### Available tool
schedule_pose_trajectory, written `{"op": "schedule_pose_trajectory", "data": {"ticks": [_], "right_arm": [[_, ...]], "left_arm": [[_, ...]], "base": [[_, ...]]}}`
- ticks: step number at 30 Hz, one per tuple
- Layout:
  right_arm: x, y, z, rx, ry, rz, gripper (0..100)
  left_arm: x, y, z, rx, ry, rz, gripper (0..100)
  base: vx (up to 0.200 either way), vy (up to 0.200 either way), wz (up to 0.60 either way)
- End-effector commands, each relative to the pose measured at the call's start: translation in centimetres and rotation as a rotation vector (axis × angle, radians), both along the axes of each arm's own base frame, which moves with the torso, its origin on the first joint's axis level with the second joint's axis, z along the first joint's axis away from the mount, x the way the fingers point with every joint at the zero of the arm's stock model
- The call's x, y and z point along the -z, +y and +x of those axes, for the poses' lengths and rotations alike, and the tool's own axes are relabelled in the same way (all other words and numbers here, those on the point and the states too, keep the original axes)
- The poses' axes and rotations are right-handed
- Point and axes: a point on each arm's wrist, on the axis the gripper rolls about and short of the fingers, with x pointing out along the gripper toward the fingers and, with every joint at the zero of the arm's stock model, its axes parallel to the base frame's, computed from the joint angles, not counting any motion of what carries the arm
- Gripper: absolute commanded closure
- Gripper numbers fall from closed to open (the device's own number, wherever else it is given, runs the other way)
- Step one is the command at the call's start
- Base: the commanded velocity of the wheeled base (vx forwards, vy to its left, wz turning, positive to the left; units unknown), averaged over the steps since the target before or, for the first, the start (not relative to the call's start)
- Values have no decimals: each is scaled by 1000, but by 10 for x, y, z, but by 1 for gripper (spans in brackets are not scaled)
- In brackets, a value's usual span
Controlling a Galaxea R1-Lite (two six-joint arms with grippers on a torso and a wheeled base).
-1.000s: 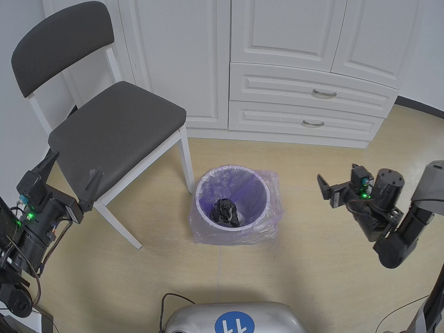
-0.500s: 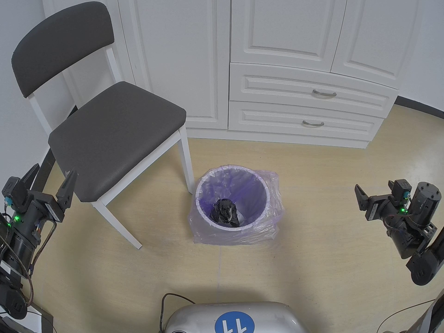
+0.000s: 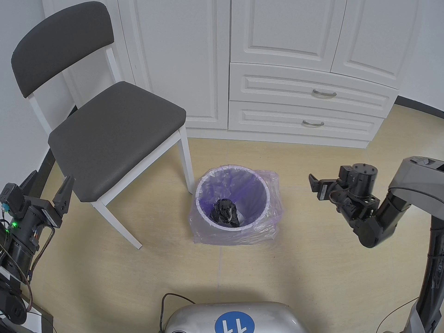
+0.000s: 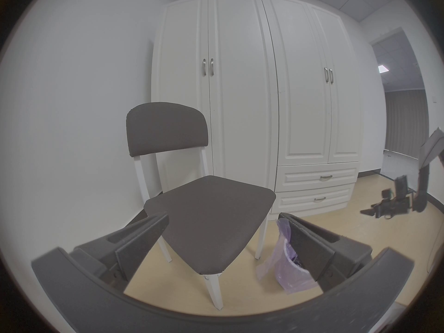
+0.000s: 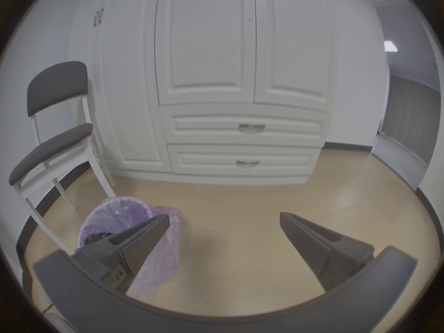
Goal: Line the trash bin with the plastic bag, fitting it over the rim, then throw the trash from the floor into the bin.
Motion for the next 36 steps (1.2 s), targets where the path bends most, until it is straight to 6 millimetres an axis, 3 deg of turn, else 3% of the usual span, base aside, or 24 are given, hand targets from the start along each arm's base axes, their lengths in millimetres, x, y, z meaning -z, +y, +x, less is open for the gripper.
{"op": "schedule_pose_trajectory", "data": {"ticks": [1, 4, 5, 7, 12, 18, 36], "right_arm": [[63, 39, 116, -99, 274, 226, 0], [64, 43, 127, -92, 288, 260, 0], [74, 47, 144, -81, 304, 294, 0], [86, 50, 153, -83, 305, 300, 0], [114, 54, 162, -124, 308, 311, 0], [142, 53, 159, -117, 381, 297, 0], [174, 51, 145, -160, 601, 206, 0]], "left_arm": [[-14, 2, -23, -3, -105, -20, 0], [-17, 2, -28, -4, -122, -18, 0], [-19, 3, -36, -10, -127, -11, 0], [-17, 3, -43, -9, -101, -7, 0], [-10, 3, -56, 1, -29, -1, 0], [-8, 4, -65, 2, -12, -3, 0], [-18, 3, -60, 7, -41, -1, 0]], "base": [[0, 0, 0], [0, 0, 0], [0, 0, 0], [0, 0, 0], [0, 0, 0], [0, 0, 0], [0, 0, 0]]}}
